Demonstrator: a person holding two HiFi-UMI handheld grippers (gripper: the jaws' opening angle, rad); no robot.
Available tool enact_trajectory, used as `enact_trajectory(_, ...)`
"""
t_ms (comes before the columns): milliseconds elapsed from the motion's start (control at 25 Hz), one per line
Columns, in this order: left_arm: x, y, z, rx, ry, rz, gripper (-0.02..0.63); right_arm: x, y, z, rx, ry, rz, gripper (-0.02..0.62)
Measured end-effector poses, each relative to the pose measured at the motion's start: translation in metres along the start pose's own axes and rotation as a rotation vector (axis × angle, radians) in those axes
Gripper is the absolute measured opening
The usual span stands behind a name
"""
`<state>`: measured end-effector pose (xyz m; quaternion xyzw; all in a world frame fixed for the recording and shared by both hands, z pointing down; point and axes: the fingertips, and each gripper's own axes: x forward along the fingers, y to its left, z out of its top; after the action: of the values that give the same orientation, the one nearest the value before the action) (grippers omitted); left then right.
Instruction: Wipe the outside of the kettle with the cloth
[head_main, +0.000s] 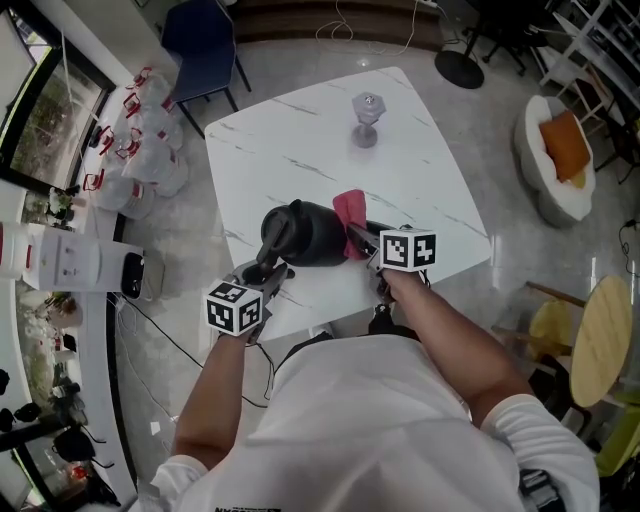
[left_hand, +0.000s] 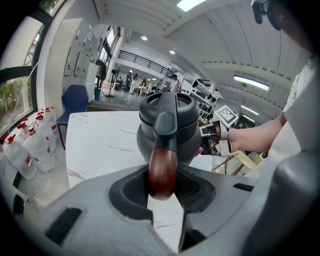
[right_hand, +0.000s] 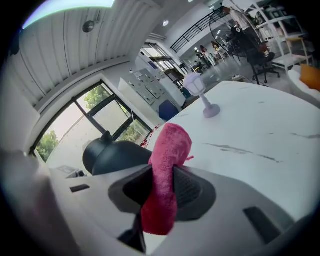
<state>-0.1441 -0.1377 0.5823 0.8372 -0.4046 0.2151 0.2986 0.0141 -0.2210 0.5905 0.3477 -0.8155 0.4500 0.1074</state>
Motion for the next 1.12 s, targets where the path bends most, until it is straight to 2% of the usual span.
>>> enact_trajectory(360, 0.0, 0.001, -0.008, 0.002, 0.028, -0.008, 0.11, 0.005, -0.031, -0.013, 0.067, 0.019, -0.032, 0.114)
enact_trajectory(680, 0.0, 0.003, -0.01, -0.007, 0.033, -0.007, 0.11, 0.0, -0.065, -0.03, 0.042, 0.075, -0.126, 0.114)
enact_trajectory(960, 0.0, 0.004, -0.013, 0.019, 0.037, -0.005, 0.11, -0.013, -0.067, -0.02, 0.04, 0.033, -0.126, 0.114)
enact_trajectory(1120, 0.0, 0.003, -0.011, 0.089, 0.049, -0.01, 0.11, -0.025, -0.053, 0.003, 0.038, -0.033, -0.095, 0.114)
